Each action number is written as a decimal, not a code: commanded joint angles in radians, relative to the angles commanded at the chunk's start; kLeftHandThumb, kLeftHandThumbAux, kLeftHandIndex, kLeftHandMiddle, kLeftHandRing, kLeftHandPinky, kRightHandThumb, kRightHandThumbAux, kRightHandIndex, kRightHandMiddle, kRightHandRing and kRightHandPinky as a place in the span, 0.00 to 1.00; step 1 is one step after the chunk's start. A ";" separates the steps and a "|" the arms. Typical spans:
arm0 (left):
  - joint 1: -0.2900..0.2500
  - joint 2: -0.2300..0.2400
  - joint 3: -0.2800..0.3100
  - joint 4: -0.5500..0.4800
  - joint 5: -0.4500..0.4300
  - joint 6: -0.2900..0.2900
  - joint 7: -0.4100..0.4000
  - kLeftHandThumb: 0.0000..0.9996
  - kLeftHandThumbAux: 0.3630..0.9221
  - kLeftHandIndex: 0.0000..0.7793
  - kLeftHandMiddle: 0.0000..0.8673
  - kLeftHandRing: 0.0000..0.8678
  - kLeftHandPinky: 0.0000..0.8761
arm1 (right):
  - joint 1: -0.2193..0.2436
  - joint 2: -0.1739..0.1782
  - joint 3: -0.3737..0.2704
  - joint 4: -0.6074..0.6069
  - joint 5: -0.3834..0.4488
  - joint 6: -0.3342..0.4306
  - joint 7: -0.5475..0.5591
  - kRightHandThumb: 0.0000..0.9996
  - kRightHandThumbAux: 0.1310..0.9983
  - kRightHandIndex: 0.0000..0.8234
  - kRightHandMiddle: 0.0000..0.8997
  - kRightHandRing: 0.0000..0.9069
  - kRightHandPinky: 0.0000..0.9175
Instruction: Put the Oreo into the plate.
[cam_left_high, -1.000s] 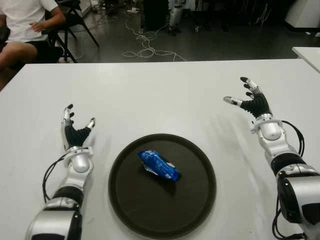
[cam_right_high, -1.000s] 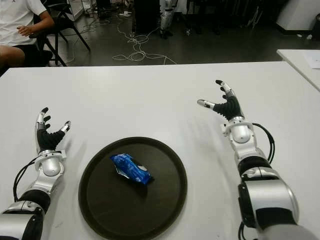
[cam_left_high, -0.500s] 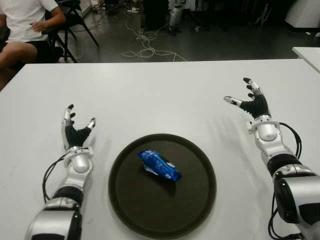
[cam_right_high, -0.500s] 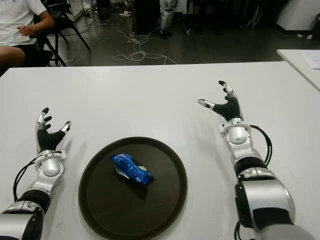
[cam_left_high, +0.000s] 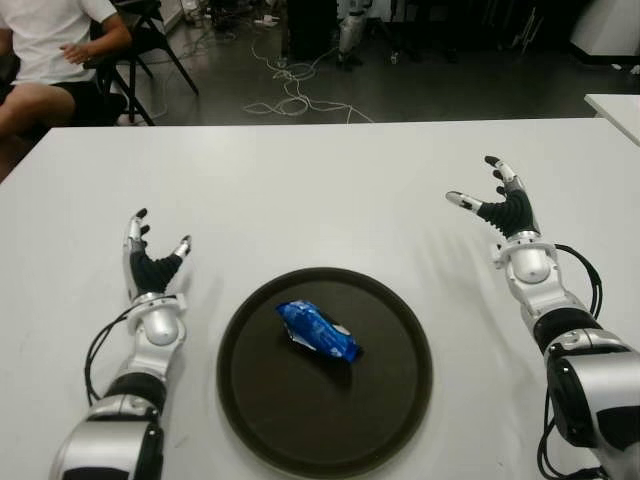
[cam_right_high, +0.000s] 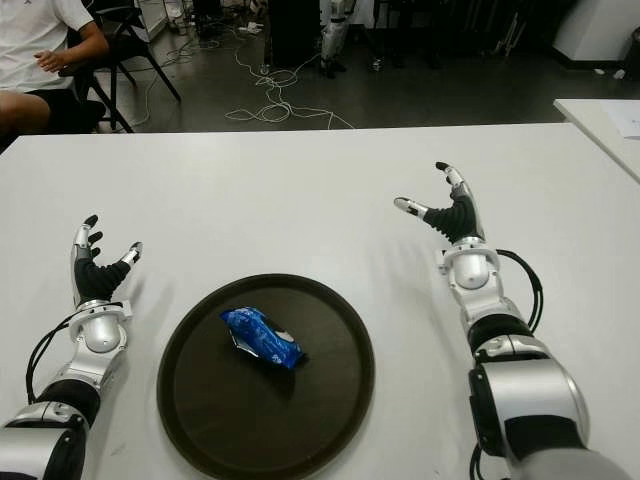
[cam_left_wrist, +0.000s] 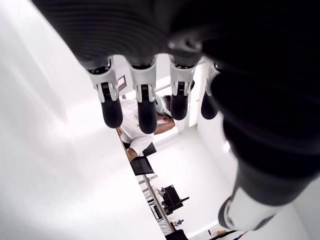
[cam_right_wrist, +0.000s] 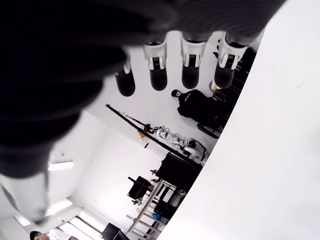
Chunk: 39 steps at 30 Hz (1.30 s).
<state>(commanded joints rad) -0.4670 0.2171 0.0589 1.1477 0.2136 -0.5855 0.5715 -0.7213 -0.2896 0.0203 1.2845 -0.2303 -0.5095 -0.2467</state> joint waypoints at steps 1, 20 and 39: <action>0.000 0.000 0.001 0.000 -0.002 -0.002 -0.003 0.20 0.73 0.13 0.10 0.11 0.13 | 0.000 0.000 0.002 0.001 -0.004 0.003 -0.005 0.00 0.56 0.07 0.00 0.00 0.00; 0.001 0.005 -0.004 0.004 0.012 -0.014 0.011 0.23 0.73 0.14 0.12 0.14 0.19 | 0.021 0.014 0.008 -0.006 -0.008 -0.014 -0.020 0.00 0.55 0.07 0.01 0.00 0.00; 0.001 0.007 -0.005 0.003 0.012 -0.009 0.013 0.24 0.73 0.13 0.10 0.10 0.11 | 0.096 0.014 0.045 -0.032 -0.067 -0.131 -0.147 0.00 0.49 0.01 0.00 0.00 0.00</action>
<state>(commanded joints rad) -0.4658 0.2242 0.0539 1.1503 0.2256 -0.5940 0.5841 -0.6258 -0.2759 0.0654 1.2527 -0.2975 -0.6402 -0.3932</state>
